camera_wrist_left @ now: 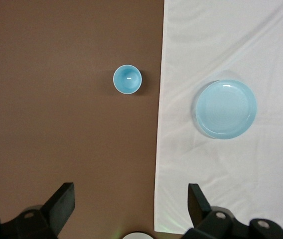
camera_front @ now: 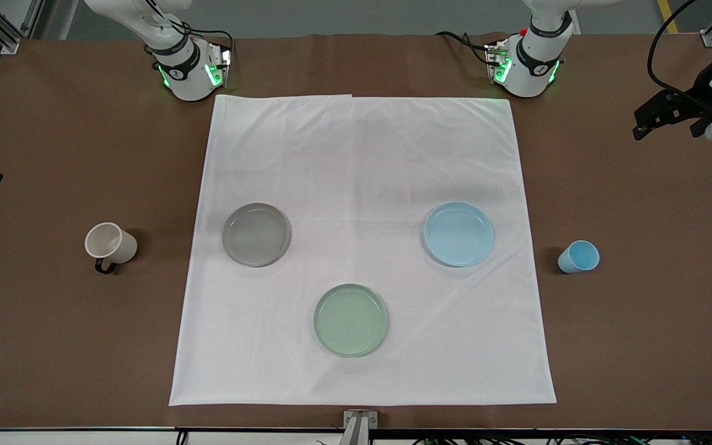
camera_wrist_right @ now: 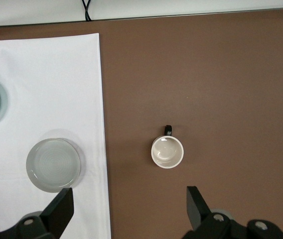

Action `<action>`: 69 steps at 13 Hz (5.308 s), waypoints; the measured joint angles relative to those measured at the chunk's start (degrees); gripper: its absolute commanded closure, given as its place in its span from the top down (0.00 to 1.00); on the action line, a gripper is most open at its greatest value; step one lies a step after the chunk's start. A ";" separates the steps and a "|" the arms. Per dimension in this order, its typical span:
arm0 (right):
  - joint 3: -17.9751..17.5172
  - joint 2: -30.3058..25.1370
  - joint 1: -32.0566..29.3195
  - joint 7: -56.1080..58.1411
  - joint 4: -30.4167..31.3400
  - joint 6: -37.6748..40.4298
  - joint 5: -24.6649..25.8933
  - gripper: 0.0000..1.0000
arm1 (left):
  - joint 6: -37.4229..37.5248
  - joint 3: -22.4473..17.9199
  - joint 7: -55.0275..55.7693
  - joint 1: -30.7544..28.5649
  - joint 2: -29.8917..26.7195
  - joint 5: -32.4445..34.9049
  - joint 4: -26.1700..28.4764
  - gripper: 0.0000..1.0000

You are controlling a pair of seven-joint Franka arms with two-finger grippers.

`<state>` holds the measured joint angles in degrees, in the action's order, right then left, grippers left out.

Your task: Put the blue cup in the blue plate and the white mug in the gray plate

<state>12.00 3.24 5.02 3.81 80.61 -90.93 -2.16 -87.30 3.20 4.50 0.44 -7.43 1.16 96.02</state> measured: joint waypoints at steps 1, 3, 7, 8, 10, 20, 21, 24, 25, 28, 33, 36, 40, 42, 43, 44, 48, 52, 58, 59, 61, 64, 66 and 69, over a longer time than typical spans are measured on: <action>0.00 0.02 0.00 0.00 0.00 0.00 0.00 1.00 | 0.02 -0.01 0.00 -0.01 0.15 0.00 -0.11 1.00; 0.00 0.15 0.00 0.00 0.00 0.00 0.00 1.00 | 0.05 -0.03 0.00 -0.58 0.36 0.00 -0.67 1.00; -0.09 1.05 0.01 0.00 0.00 0.04 0.00 1.00 | 0.41 -0.51 -0.42 -3.60 4.07 0.00 -2.21 1.00; -0.11 1.58 0.02 0.00 0.00 0.06 0.00 1.00 | 0.07 -0.59 -0.54 -4.75 5.71 0.12 -1.89 1.00; -0.02 2.89 -0.04 0.00 0.10 0.20 0.00 1.00 | -4.59 -0.68 -0.73 -7.09 8.93 0.75 0.87 1.00; 0.17 28.84 -5.95 2.68 5.24 -21.76 -0.29 1.00 | -43.10 -0.50 -0.91 -9.56 22.93 0.87 20.54 0.65; 0.16 30.32 -5.95 2.68 6.30 -24.71 -0.54 1.00 | -44.67 -0.42 -0.91 -9.49 24.37 0.87 20.54 0.63; 0.17 32.43 -6.02 2.79 9.88 -30.56 -2.39 1.00 | -48.83 -0.29 -0.91 -9.45 28.00 0.87 20.53 0.57; 0.18 32.51 -6.19 3.45 11.13 -31.35 -3.19 1.00 | -49.73 -0.27 -0.91 -9.45 28.91 0.87 20.52 0.31; 0.20 32.51 -7.05 5.80 14.15 -32.41 -4.59 0.95 | -50.82 -0.19 -0.91 -9.44 30.52 0.87 20.47 0.00; 0.19 32.50 -7.48 6.11 16.63 -32.58 -4.87 0.61 | -50.23 2.99 0.24 -9.39 29.28 0.80 19.42 0.00; 0.18 32.50 -7.48 6.25 16.66 -32.58 -4.96 0.42 | -42.76 9.16 7.54 -9.24 25.09 0.81 18.57 0.00; 0.18 32.48 -7.48 7.06 16.66 -32.65 -5.04 0.35 | -40.54 18.29 22.34 -8.56 23.98 0.81 19.39 0.00; 0.18 32.46 -7.48 7.17 16.66 -32.82 -5.07 0.31 | -40.72 20.08 26.52 -7.07 24.82 0.81 20.47 0.00; 0.18 32.45 -7.48 7.19 16.66 -32.87 -5.08 0.28 | -40.99 20.21 28.40 -5.80 25.45 0.81 20.93 0.01; 0.18 32.43 -7.48 7.22 16.66 -32.90 -5.08 0.25 | -41.38 20.24 30.19 -4.61 26.19 0.82 21.26 0.02; 0.14 32.31 -7.48 7.44 16.65 -32.95 -5.15 0.10 | -43.44 20.21 32.70 -3.00 29.18 0.83 21.60 1.00; -0.43 30.93 -6.88 7.94 15.84 -32.57 -5.27 0.04 | -39.99 19.73 32.68 -5.05 28.15 0.85 17.12 1.00; -1.17 23.93 5.93 -0.15 11.97 -22.07 -5.57 0.04 | -19.75 19.45 26.13 -13.12 25.51 0.91 -5.63 1.00; -1.28 24.07 8.63 -3.89 12.03 -22.05 -5.58 0.04 | -17.25 19.42 24.14 -14.17 25.48 0.91 -8.32 1.00; -1.39 24.58 13.87 -10.54 12.35 -22.05 -5.58 0.04 | -10.85 19.35 19.33 -14.99 25.47 0.93 -13.54 1.00; -1.36 25.17 18.71 -15.81 12.65 -22.07 -6.50 0.04 | -4.27 19.57 16.68 -14.67 25.08 0.98 -17.79 1.00; -1.35 25.76 20.14 -16.52 13.18 -22.47 -10.51 0.05 | -3.86 18.81 14.27 -13.47 22.95 2.56 -18.37 1.00; -1.34 28.17 20.88 -16.66 13.75 -24.72 -12.05 0.05 | -2.15 10.19 6.37 -7.01 18.12 3.11 -17.69 1.00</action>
<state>10.66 31.41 25.91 -12.85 94.36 -115.65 -14.21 -89.45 13.39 10.87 -6.57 10.70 4.27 78.33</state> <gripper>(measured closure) 0.806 0.000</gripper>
